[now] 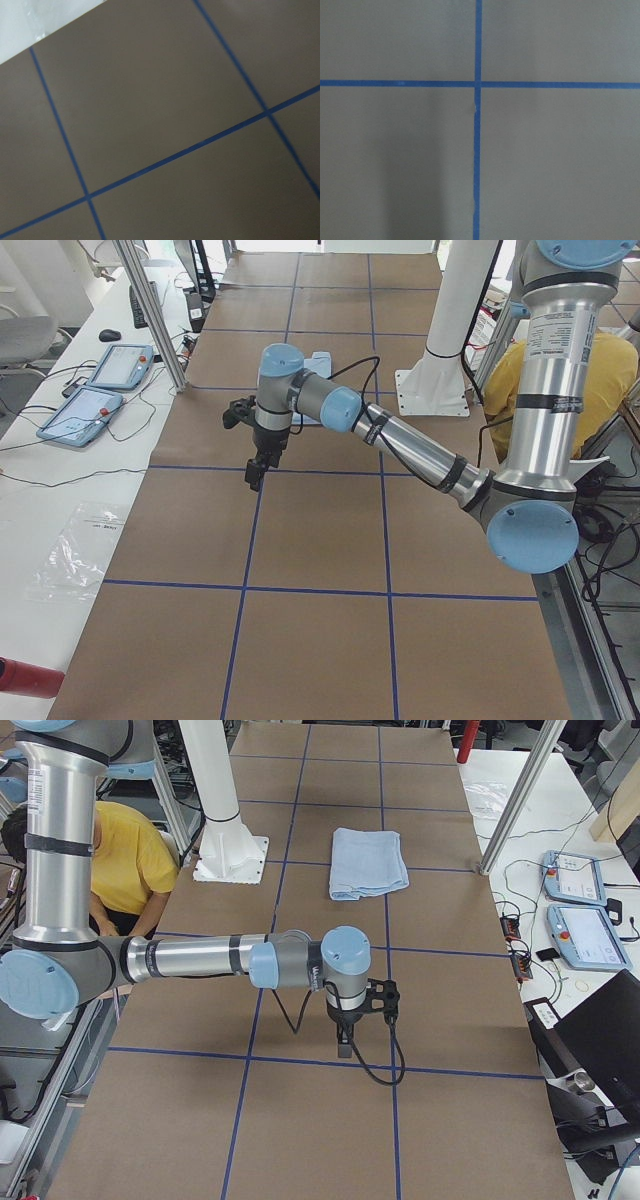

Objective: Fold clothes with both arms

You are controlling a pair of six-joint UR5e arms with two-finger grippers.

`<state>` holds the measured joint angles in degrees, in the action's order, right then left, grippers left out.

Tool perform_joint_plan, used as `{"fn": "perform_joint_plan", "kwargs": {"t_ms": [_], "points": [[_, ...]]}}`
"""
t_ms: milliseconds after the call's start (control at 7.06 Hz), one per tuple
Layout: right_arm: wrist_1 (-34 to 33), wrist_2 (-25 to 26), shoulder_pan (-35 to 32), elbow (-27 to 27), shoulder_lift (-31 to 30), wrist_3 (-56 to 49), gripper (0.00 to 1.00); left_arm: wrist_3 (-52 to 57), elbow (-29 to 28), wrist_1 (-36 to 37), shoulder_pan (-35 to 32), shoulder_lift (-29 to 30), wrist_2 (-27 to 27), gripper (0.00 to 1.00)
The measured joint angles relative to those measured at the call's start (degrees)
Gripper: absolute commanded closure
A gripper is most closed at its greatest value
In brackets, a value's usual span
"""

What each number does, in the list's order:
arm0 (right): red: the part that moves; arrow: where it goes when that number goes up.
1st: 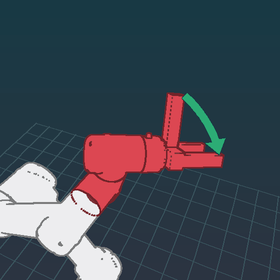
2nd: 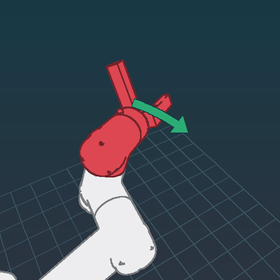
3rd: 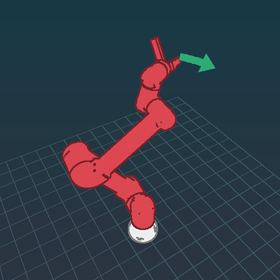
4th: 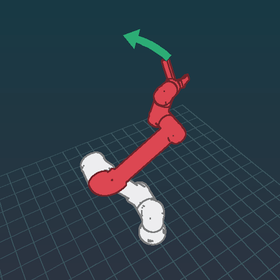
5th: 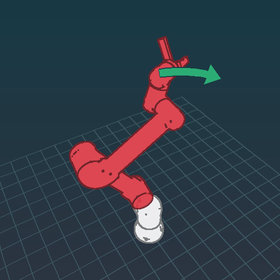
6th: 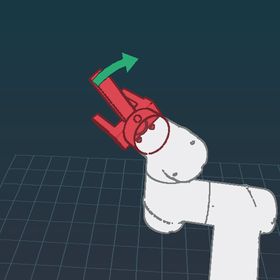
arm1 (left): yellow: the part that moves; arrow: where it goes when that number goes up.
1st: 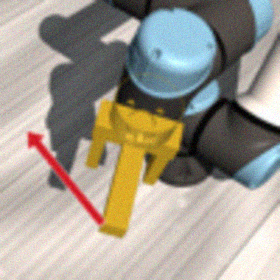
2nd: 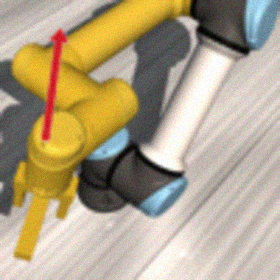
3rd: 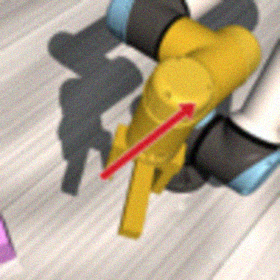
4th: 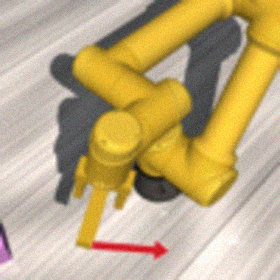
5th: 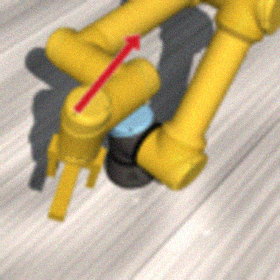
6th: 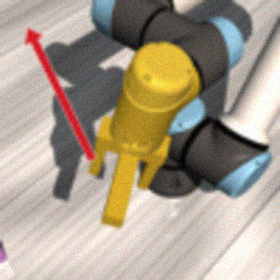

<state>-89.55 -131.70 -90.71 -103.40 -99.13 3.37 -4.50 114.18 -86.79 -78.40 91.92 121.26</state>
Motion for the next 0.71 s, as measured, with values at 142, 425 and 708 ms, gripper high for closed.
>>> {"fn": "perform_joint_plan", "kwargs": {"t_ms": [142, 425, 708], "points": [[0.54, -0.56, -0.75, -0.55, -1.29, 0.06, 0.0, 0.15, -1.19, -0.95, -1.96, -1.83, 3.48, 0.0], [-4.3, -0.56, -0.19, -1.42, 0.6, -0.26, 0.0, 1.06, -4.2, 1.48, -4.43, -3.2, 10.02, 0.0], [-6.56, 1.6, 0.3, -1.54, 1.61, -0.42, 0.0, 7.61, -6.1, 2.38, -5.87, -5.23, 11.48, 0.0]]}}
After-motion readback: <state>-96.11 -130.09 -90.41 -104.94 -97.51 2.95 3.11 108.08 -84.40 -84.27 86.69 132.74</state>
